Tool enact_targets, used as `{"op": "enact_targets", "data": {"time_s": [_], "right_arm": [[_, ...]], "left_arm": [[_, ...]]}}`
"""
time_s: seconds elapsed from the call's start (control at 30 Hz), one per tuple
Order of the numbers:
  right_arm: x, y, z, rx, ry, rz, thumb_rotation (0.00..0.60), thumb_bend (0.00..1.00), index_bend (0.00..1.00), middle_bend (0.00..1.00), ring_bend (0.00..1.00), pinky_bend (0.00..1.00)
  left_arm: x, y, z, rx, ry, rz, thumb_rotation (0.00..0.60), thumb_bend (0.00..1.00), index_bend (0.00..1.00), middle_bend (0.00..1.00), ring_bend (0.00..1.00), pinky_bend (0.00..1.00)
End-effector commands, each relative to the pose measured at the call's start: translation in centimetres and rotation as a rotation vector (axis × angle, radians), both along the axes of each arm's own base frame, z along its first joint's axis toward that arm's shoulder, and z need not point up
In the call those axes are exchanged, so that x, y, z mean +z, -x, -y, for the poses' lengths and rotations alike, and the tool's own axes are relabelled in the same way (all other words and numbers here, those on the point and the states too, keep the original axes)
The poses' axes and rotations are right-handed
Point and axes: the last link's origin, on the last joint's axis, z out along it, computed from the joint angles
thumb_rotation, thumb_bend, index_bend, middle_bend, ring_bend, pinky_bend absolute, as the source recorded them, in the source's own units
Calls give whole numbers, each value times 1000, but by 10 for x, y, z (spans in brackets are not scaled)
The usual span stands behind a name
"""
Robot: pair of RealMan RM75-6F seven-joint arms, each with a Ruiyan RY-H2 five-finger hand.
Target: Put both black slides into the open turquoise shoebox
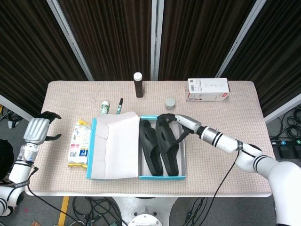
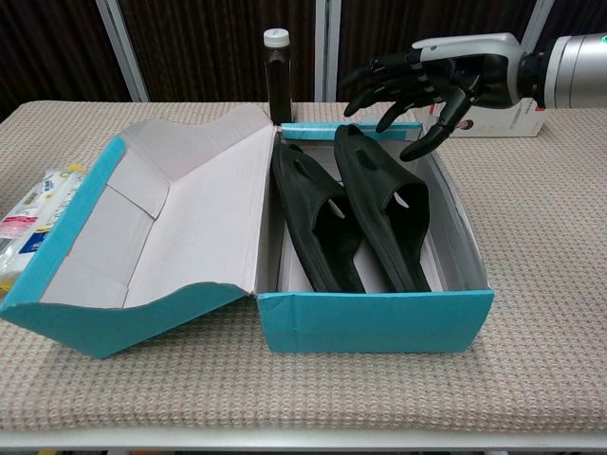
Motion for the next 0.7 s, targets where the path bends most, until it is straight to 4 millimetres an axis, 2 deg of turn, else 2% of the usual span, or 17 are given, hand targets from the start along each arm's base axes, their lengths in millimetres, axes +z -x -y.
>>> {"op": "enact_targets", "data": {"time_s": [0.03, 0.23, 0.43, 0.7], "right_arm": [[9, -4, -1, 2, 15, 34, 600, 0, 127, 194, 67, 211], [12, -18, -9, -33, -42, 148, 600, 0, 125, 232, 90, 212], [7, -30, -17, -11, -91, 173, 600, 0, 125, 233, 90, 211], [4, -26, -32, -27, -154, 163, 600, 0, 125, 236, 90, 220]], "left_arm": [[0, -1, 0, -2, 2, 2, 600, 134, 350, 309, 219, 319], [-1, -3, -1, -8, 0, 7, 600, 134, 350, 309, 219, 320], [2, -3, 0, -7, -6, 9, 600, 134, 350, 309, 219, 320], [-1, -5, -1, -6, 8, 18, 600, 135, 351, 309, 219, 320]]}}
